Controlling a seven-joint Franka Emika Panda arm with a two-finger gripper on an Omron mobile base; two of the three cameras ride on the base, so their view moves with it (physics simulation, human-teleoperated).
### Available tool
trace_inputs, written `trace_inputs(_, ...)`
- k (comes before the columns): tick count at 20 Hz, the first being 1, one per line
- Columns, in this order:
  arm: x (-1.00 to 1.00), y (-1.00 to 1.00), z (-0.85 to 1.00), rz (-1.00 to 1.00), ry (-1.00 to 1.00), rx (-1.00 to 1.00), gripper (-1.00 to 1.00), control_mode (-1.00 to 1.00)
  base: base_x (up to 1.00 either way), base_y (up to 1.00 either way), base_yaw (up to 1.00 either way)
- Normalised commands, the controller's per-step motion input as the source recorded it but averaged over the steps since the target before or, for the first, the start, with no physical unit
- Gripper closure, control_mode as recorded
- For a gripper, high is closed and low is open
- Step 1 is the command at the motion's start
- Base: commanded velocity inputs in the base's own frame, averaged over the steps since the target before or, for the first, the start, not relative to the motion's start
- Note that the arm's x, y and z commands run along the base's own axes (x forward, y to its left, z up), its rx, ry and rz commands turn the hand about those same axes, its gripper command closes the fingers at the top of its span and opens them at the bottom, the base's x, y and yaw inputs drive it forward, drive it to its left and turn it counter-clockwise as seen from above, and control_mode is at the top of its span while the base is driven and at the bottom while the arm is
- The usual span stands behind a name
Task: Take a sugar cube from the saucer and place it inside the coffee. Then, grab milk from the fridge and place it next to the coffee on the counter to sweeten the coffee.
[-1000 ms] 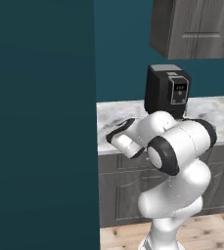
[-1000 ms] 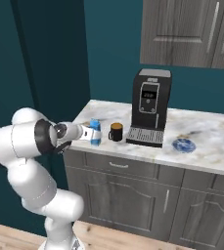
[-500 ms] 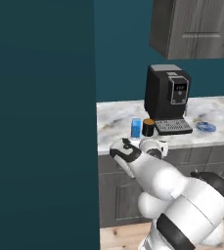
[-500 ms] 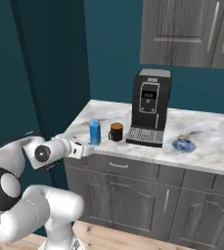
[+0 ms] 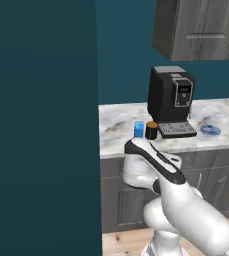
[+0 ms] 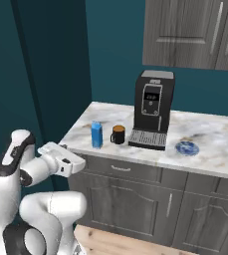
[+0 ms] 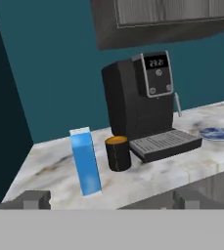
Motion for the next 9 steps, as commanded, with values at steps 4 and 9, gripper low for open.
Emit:
trace_inputs(4, -0.84, 0.12, 1.0, -0.04, -0.23, -0.06, -1.0, -1.0, 0.0, 0.0, 0.0)
trace_inputs(9, -0.11, 0.0, 0.06, -0.01, -0.11, -0.03, -1.0, -1.0, 0.0, 0.0, 0.0)
